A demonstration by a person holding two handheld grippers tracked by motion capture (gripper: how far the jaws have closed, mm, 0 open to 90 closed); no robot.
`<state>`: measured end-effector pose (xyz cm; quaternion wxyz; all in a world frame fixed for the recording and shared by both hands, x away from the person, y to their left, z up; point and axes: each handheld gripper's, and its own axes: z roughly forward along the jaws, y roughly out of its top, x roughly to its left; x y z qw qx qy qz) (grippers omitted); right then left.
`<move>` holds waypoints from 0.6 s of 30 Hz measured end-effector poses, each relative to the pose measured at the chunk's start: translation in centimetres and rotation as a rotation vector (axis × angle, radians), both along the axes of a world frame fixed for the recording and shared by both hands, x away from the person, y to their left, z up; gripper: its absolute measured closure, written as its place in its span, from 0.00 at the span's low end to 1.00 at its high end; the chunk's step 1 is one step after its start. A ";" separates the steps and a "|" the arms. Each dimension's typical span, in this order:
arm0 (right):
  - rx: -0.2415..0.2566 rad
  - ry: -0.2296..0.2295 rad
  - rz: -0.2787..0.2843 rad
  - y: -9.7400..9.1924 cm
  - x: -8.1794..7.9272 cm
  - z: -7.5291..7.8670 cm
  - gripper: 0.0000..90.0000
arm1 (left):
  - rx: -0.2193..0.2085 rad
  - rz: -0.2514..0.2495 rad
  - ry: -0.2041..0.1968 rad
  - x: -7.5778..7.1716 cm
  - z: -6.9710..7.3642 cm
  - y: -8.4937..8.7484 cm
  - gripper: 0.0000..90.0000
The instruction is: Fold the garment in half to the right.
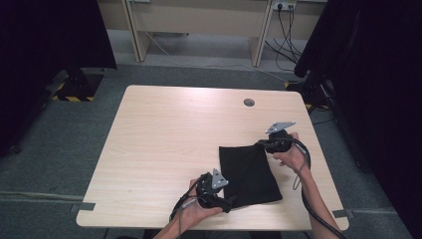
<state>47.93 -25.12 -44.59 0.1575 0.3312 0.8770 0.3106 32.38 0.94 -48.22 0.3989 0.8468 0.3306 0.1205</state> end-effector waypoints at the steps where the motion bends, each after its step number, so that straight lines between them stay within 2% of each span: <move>1: -0.003 0.007 0.005 0.1 0.2 -0.7 0.94 | -0.001 0.003 0.001 0.0 0.0 0.0 0.15; 3: 0.009 0.009 0.003 0.1 0.4 -1.6 0.93 | -0.003 0.008 0.003 0.0 0.0 0.1 0.16; 5: 0.032 0.002 -0.009 -0.1 0.3 -1.7 0.88 | -0.004 0.012 0.004 0.1 0.0 0.2 0.16; 7: 0.008 -0.014 -0.019 -0.3 0.1 -1.6 0.73 | -0.006 0.015 0.006 0.1 0.0 0.4 0.15; 9: 0.002 -0.053 -0.062 -0.4 -0.3 -1.0 0.62 | -0.011 0.017 0.011 0.3 0.0 0.7 0.15; 11: 0.048 -0.091 -0.100 -0.8 -1.0 -0.3 0.51 | -0.024 0.033 0.019 0.5 0.0 1.1 0.14; 14: 0.092 -0.101 -0.140 -1.1 -2.2 0.5 0.42 | -0.061 0.032 0.019 0.6 0.1 1.6 0.14; 15: 0.121 -0.099 -0.142 -1.2 -2.9 0.7 0.39 | -0.063 0.034 0.017 0.6 0.1 1.6 0.13; 18: 0.157 -0.076 -0.116 -0.9 -4.7 0.9 0.33 | -0.070 0.035 0.011 0.5 0.1 1.8 0.13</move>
